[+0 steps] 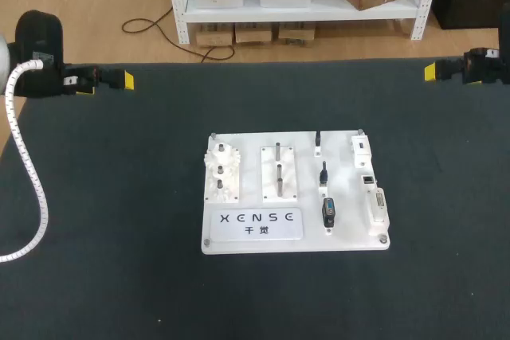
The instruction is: Insert the Ethernet cable into its matching sockets.
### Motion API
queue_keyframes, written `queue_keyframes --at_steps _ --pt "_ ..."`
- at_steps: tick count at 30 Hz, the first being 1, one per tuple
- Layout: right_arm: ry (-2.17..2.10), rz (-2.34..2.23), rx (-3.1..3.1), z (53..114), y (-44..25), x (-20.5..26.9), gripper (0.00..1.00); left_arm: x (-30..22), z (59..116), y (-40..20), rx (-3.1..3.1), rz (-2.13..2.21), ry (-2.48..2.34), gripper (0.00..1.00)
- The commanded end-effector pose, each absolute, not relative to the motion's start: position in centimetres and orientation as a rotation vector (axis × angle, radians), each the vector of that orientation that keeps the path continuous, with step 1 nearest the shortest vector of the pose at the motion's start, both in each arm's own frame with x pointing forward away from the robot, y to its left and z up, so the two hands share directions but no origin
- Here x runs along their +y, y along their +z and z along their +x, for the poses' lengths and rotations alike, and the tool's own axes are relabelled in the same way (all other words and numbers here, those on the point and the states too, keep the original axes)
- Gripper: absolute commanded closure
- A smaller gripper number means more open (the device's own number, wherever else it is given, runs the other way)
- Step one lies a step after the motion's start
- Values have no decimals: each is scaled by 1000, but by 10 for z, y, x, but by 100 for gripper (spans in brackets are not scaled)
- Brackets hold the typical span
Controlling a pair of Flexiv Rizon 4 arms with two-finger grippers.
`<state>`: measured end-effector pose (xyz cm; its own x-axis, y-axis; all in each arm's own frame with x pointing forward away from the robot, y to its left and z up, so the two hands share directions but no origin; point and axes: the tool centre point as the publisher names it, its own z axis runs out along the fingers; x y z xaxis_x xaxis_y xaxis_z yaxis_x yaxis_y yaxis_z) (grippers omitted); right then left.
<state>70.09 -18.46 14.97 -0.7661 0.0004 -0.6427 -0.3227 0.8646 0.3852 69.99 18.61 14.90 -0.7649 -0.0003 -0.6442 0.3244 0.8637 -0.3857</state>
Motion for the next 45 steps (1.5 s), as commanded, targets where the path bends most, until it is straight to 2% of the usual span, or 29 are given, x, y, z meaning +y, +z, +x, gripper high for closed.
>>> queue_keyframes --at_steps 1,16,24,29,45 --pt "641 -234 2373 701 150 -185 0 185 700 150 2379 230 -632 0" --pt "641 -234 2373 701 150 -185 0 185 700 150 2379 230 -632 0" --pt "641 -234 2373 701 150 -185 0 110 693 147 2149 951 -623 0" --pt "641 -234 2373 701 150 -185 0 72 675 142 1924 1253 -679 0" --pt "641 -234 2373 701 150 -185 0 -1 645 110 1462 1573 -960 0"
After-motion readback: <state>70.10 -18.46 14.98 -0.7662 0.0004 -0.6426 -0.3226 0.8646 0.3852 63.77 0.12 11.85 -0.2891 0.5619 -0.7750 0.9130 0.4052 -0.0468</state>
